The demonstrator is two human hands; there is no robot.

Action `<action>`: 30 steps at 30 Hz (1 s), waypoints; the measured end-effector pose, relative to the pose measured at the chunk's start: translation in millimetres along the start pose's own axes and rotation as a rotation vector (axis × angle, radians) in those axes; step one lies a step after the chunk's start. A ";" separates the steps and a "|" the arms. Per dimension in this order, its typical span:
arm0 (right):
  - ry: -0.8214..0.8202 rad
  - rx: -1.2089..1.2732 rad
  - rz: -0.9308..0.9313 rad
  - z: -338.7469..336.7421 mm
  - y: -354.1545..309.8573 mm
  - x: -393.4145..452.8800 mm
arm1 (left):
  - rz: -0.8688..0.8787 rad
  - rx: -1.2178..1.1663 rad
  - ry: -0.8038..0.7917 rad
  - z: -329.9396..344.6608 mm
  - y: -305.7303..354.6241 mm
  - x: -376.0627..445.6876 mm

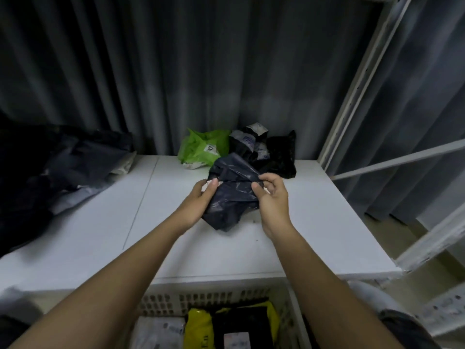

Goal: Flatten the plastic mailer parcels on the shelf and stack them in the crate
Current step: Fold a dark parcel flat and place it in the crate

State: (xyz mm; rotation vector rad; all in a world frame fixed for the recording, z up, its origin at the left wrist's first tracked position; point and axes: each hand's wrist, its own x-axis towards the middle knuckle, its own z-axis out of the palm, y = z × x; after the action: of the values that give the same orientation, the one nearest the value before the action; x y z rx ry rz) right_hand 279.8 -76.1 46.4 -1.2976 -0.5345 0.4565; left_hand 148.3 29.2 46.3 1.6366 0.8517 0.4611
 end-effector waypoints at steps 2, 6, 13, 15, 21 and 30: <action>-0.007 0.035 0.031 20.0 4.8 -10.5 | -0.066 -0.097 -0.028 -22.4 -7.8 -12.3; -0.047 -0.040 0.012 54.3 15.0 -23.4 | -0.121 -0.204 0.005 -59.1 -21.6 -27.0; -0.245 -0.556 -0.169 83.4 37.0 -33.8 | -0.016 0.076 0.211 -90.8 -44.8 -26.6; -0.307 -0.686 -0.236 90.1 42.0 -33.2 | 0.039 0.109 0.240 -93.0 -47.7 -24.1; -0.257 -0.852 -0.316 90.6 64.6 -27.8 | 0.186 0.222 0.264 -90.0 -64.3 -16.6; -0.094 -0.538 -0.041 85.5 77.2 -24.0 | -0.022 0.366 0.091 -71.7 -99.0 -6.1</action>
State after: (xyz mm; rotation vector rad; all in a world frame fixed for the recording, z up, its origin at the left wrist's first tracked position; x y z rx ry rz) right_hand 207.3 -7.7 -16.2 -1.7800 -0.7971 0.3508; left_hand 66.2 78.6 -29.9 1.9489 1.0682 0.3817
